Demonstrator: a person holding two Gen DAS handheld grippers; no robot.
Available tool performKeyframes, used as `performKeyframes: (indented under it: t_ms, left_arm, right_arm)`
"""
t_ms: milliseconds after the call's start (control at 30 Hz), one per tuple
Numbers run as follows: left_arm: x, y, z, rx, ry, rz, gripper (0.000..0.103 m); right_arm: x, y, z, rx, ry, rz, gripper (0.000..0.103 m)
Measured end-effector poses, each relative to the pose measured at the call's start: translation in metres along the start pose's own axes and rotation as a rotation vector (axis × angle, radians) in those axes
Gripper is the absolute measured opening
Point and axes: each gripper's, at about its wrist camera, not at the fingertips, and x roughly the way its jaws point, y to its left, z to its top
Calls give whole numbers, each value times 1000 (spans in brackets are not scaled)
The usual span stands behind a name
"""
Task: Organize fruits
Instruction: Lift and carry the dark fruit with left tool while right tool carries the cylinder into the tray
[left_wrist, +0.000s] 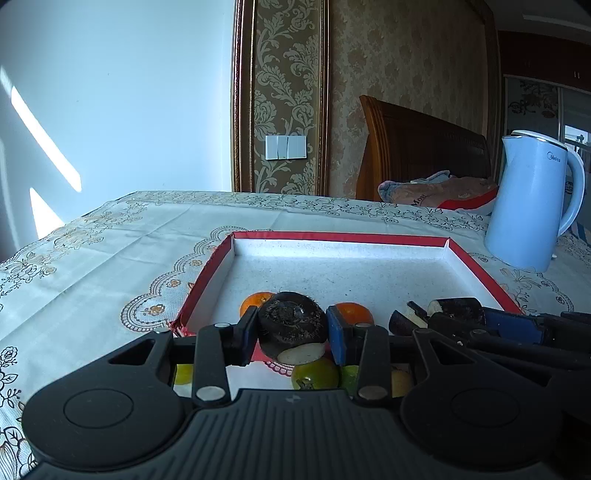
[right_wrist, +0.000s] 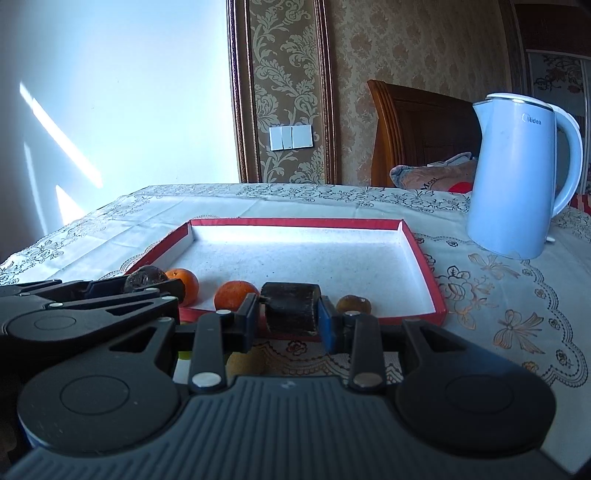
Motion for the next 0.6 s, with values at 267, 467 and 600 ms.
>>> performKeyframes:
  t_ms: [267,467,600]
  left_arm:
    - [22,-1,21,-6,5,-1,38]
    - [47,-5,36,-4,3,5,38]
    - [64,-5,44,-15,19,1,38]
  right_arm:
    - [20,-3,21,-14,-6,-8,32]
    - [42,-11,34,-7,5,-11,32]
    - [57,-13,38,-14,18,-23,32]
